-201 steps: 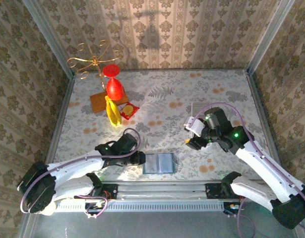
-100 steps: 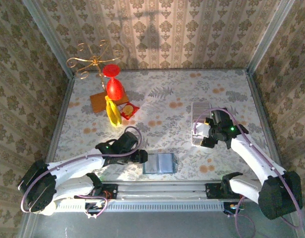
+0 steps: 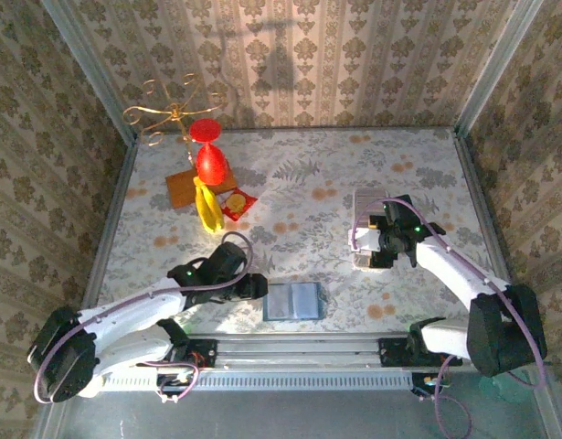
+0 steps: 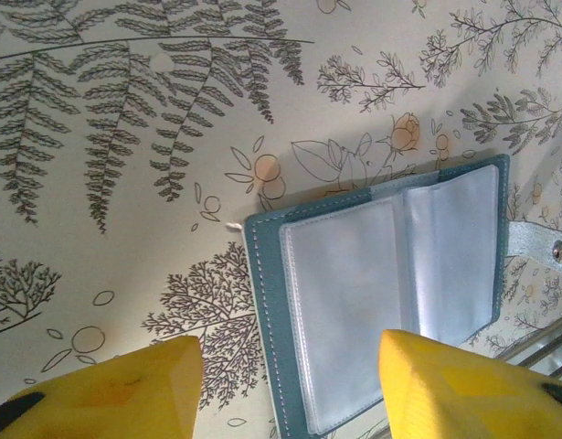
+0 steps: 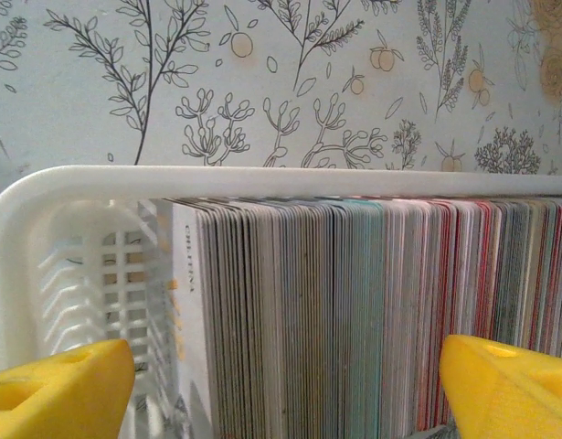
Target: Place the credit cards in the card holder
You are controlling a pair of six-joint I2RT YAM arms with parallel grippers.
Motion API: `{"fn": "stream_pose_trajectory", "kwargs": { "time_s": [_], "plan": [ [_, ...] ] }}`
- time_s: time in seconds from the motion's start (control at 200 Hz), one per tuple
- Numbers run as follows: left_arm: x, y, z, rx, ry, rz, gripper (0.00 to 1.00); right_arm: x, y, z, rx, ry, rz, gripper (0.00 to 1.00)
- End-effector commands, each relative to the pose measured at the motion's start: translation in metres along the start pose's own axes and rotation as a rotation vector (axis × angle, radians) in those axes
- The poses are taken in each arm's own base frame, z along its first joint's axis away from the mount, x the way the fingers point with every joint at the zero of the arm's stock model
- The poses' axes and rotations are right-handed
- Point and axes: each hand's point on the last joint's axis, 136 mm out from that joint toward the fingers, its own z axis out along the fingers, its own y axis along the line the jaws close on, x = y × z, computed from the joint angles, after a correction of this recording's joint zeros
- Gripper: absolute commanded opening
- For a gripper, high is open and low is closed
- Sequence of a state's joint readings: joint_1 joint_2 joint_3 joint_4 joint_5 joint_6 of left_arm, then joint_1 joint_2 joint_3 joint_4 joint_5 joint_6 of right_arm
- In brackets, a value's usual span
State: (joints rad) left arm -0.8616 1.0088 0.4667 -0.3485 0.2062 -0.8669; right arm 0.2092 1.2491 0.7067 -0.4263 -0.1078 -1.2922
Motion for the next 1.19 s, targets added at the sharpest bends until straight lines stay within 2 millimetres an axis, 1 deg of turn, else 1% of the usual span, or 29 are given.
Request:
{"fn": "stream_pose_trajectory", "kwargs": {
  "time_s": [0.0,0.1,0.265,0.39,0.445,0.63,0.75,0.85,0.9,1.02,1.15,1.19],
  "plan": [
    [0.003,0.007,-0.002,-0.001,0.003,-0.033,0.53,0.001,-0.009,0.007,0.023,0.006,-0.038,0.87],
    [0.004,0.008,-0.002,0.000,0.003,-0.043,0.52,0.004,-0.009,0.011,0.015,0.022,-0.044,0.87],
    [0.003,0.008,-0.001,0.001,-0.001,-0.052,0.51,0.002,-0.004,0.013,0.000,0.004,-0.058,0.87],
    [0.004,0.009,0.000,0.000,0.001,-0.060,0.50,0.004,-0.002,0.013,-0.006,0.017,-0.065,0.83],
    [0.004,0.009,0.000,0.001,-0.001,-0.063,0.49,0.005,-0.003,0.012,-0.004,0.022,-0.066,0.79],
    [0.005,0.010,0.001,0.002,0.003,-0.068,0.46,0.005,0.000,0.011,-0.012,0.019,-0.070,0.60],
    [0.005,0.010,0.002,0.003,0.003,-0.068,0.45,0.004,0.000,0.008,-0.015,0.019,-0.072,0.53],
    [0.005,0.010,0.002,0.002,0.003,-0.069,0.44,0.003,-0.002,0.003,-0.003,0.014,-0.077,0.44],
    [0.004,0.010,0.002,0.003,0.002,-0.067,0.44,0.002,-0.002,0.001,0.000,0.013,-0.084,0.43],
    [0.004,0.009,0.003,0.005,0.004,-0.066,0.42,0.001,-0.001,-0.003,-0.004,0.007,-0.084,0.35],
    [0.005,0.008,0.005,0.010,0.014,-0.064,0.40,0.000,0.004,-0.006,-0.015,0.003,-0.086,0.30],
    [0.005,0.007,0.006,0.012,0.016,-0.064,0.40,0.001,0.004,-0.007,-0.013,0.003,-0.083,0.27]
  ]
}}
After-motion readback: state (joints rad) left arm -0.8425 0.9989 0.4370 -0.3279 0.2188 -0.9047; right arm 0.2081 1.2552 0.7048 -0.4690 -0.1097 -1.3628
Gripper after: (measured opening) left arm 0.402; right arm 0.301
